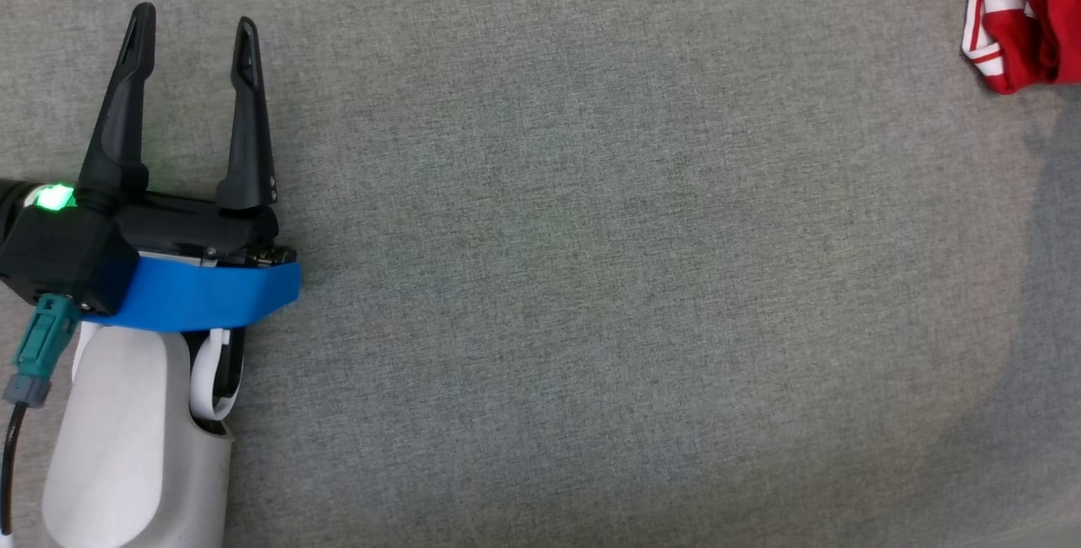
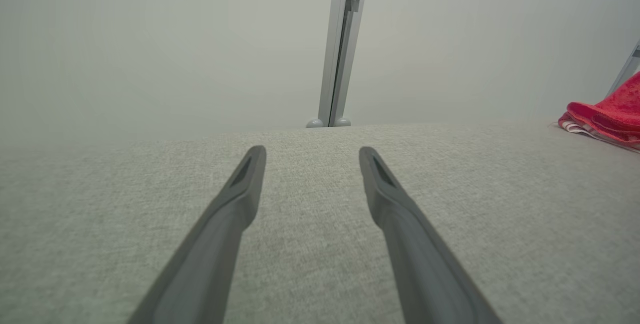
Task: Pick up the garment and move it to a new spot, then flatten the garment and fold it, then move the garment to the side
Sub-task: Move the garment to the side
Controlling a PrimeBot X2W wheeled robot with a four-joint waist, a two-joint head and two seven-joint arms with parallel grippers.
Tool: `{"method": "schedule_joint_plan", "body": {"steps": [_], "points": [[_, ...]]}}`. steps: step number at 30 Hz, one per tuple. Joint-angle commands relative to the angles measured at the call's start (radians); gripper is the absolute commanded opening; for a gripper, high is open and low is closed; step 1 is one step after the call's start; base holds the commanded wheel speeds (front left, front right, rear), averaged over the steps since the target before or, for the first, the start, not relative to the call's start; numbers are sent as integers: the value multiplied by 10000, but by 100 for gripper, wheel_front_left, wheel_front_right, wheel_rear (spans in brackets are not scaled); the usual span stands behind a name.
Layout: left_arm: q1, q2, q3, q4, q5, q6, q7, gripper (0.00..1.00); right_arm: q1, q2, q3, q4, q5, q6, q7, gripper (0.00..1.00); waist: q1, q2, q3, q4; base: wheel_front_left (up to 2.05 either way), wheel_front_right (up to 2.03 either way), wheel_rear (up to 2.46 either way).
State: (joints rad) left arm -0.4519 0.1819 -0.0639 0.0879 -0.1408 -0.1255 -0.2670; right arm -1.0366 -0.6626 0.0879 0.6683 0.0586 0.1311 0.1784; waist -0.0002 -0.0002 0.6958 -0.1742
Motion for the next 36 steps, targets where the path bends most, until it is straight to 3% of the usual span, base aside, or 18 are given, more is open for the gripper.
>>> {"method": "schedule_joint_plan", "body": {"steps": [1, 10, 16, 21, 27, 36], "points": [[123, 271, 196, 444, 33, 38, 55, 100, -43, 133, -115, 23, -145, -5, -161, 100, 2, 2, 1, 31, 0, 0, 0], [344, -9, 12, 446, -90, 119, 45, 100, 551, 897, -670, -350, -994, -4, -1786, 100, 2, 2, -605, 448, 0, 0, 0], [664, -235, 92, 593, -224, 168, 30, 100, 1656, 1808, -841, -664, -341, -4, -2541, 100, 2, 2, -1564, 775, 0, 0, 0], [1304, -400, 197, 914, -231, 169, 17, 100, 3346, 2652, -808, -1261, 410, -2, -2929, 100, 2, 2, -2749, 1034, 0, 0, 0], [2462, -603, 422, 1173, -352, 197, 17, 100, 5741, 3555, -862, -2827, 1244, -2, -2970, 100, 2, 2, -4123, 1247, 0, 0, 0], [3686, -783, 401, 1668, -410, 116, 17, 100, 8804, 5087, -1761, -5020, 1463, -2, -2644, 100, 2, 2, -5716, 1659, 0, 0, 0]]}}
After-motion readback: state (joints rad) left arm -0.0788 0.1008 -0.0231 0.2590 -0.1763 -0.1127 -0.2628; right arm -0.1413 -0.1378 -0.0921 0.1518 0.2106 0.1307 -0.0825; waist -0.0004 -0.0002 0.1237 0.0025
